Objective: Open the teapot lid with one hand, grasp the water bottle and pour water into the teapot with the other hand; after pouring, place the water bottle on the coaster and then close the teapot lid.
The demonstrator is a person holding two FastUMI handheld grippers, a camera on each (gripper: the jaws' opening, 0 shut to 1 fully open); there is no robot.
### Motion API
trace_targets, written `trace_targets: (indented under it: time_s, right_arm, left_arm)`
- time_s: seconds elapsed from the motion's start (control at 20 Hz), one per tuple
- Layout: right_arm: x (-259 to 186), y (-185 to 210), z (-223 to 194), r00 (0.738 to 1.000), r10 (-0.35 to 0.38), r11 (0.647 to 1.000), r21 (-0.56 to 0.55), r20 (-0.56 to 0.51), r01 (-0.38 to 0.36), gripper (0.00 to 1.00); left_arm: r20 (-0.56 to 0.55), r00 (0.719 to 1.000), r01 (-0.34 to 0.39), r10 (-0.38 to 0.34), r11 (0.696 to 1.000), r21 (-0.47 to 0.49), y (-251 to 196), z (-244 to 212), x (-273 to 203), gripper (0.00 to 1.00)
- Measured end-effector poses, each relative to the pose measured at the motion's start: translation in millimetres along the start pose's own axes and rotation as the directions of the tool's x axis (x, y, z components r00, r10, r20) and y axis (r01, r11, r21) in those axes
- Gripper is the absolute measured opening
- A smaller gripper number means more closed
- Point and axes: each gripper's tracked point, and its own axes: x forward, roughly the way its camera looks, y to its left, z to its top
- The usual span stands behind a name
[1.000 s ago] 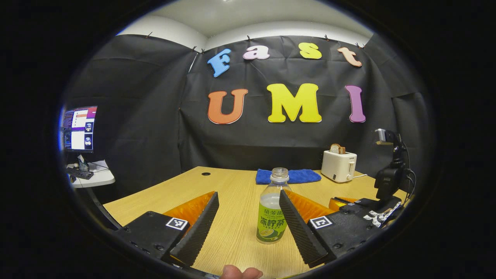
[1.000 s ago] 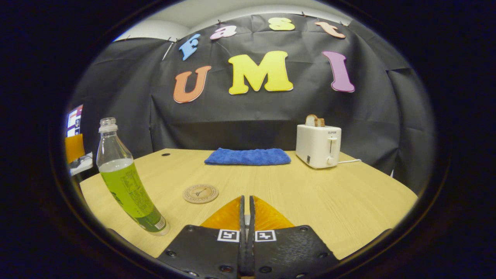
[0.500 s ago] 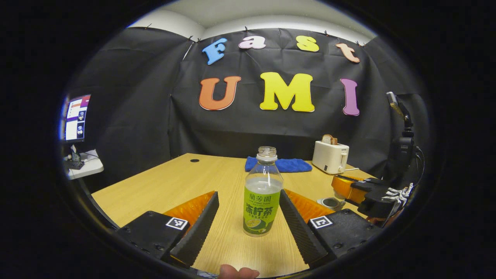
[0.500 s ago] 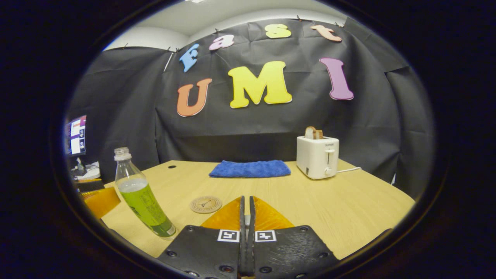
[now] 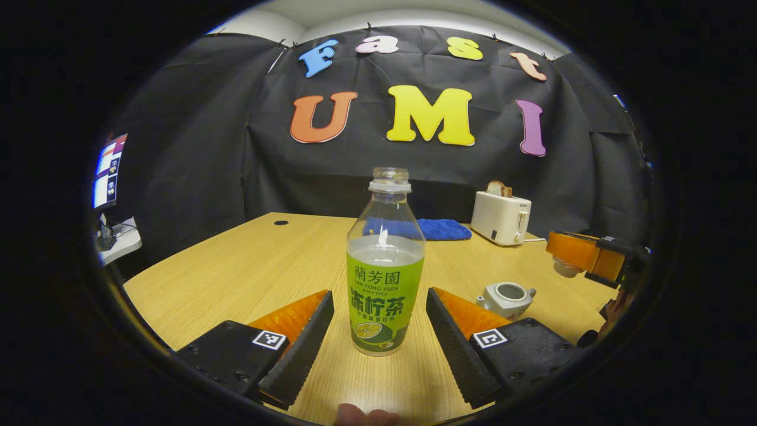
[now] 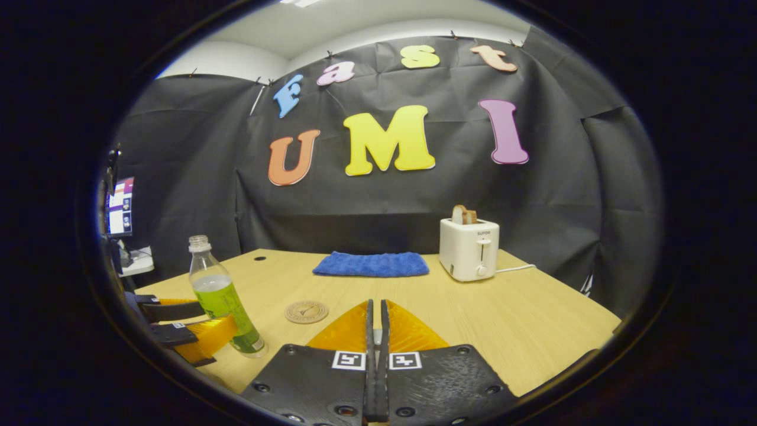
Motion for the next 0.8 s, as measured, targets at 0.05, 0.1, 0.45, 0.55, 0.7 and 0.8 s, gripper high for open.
trace_targets:
  time_s: [0.05,0.1,0.45,0.55,0.7,0.8]
  right_arm:
    - [0.2,-2.8,-1.5,1.0,-0.003,1.0,0.001,-0.004,0.003,0.0]
    - [-0.3,-6.6,-0.9,1.0,-0.009,1.0,0.0,-0.004,0.009,0.02]
    - [-3.5,-19.6,1.4,1.0,-0.02,1.0,0.011,0.0,0.02,0.0]
    - [-4.9,-21.2,2.1,1.0,-0.019,1.0,0.012,0.003,0.019,0.0]
    - [-7.1,-28.0,6.3,1.0,-0.015,1.0,0.015,0.009,0.015,0.0]
    - [-8.4,-33.4,7.1,1.0,-0.014,0.999,0.03,0.01,0.013,0.0]
  left_arm:
    - [-0.003,1.0,0.0,0.0,1.0,-0.002,-0.3,-1.2,3.0,0.99]
    - [-0.007,1.0,-0.003,0.003,1.0,-0.001,-0.2,-3.0,3.9,0.99]
    - [-0.035,0.999,0.012,-0.011,0.999,0.032,-0.2,-10.9,14.6,0.93]
    - [-0.039,0.999,0.007,-0.005,0.998,0.06,-0.1,-10.1,14.3,0.84]
    - [-0.052,0.999,0.006,0.003,0.986,0.169,1.4,-2.7,10.3,0.78]
    - [-0.029,0.999,-0.018,0.027,0.962,0.274,6.7,12.6,7.2,0.77]
